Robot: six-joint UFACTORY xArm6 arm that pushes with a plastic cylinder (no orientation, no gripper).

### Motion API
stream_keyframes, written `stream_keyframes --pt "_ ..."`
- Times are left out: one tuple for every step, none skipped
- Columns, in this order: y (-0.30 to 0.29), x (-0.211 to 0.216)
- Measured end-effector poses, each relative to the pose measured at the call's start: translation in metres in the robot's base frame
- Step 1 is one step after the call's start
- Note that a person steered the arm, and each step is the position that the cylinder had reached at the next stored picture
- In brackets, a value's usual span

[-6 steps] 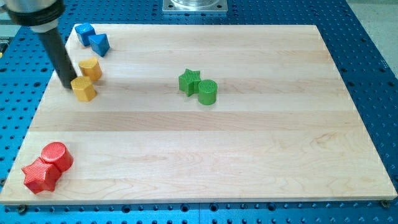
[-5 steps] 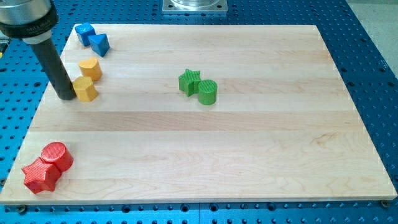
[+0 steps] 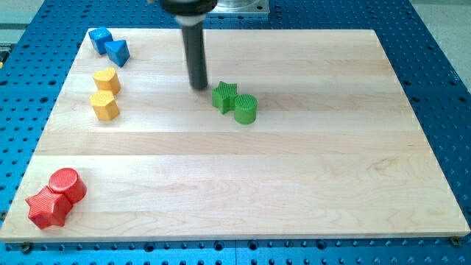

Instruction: Place your hand above the triangle

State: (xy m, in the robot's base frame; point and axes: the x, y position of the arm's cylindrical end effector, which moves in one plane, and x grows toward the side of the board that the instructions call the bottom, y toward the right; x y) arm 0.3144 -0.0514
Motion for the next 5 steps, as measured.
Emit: stream_keyframes --pt "0.008 -0.071" --pt "-0.009 -0.118" --pt "-0.030 -0.123" --pt "-0.050 -0.123" --pt "-0.070 -0.122"
